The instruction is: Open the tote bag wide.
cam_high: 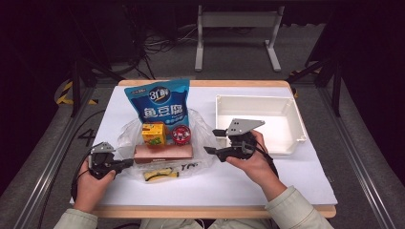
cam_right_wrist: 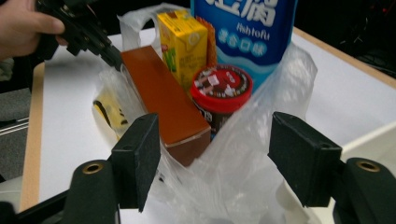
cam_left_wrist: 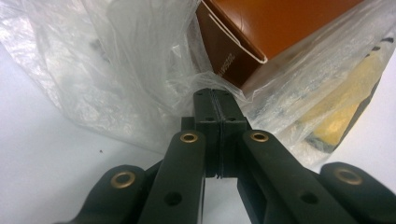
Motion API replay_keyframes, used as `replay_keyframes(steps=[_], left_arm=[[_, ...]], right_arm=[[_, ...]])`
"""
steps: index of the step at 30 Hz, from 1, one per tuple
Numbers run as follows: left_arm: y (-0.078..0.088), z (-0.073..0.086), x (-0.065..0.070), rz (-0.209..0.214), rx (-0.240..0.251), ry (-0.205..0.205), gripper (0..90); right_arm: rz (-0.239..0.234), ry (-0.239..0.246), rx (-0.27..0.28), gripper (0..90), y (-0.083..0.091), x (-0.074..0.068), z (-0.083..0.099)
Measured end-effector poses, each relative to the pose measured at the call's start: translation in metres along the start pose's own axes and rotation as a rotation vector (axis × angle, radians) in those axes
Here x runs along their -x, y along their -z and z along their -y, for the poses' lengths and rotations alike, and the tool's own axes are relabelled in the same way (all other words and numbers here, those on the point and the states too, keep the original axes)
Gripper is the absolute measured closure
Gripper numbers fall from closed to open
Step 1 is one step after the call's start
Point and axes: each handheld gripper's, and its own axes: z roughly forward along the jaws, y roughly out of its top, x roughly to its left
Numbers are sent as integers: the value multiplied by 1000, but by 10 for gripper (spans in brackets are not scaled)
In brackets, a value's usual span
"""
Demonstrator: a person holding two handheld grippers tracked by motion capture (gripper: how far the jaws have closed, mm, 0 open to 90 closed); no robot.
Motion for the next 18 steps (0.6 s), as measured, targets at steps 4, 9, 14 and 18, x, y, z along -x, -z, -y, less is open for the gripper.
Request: replay_keyframes(steps=[4,9,14,18], left_arm=[[-1,2,0,5,-13,4,895],[2,4,-1,13,-1,14,881],[5,7,0,22,14,21,840],[5,9,1,18,13,16,818]], right_arm=[[-11,18,5,350,-1,-2,-11],[-49,18,-16,350,-7,-1,-27],[-86,15,-49,356,-16,-2,-38],[-101,12,-57,358,-22,-1,-44]])
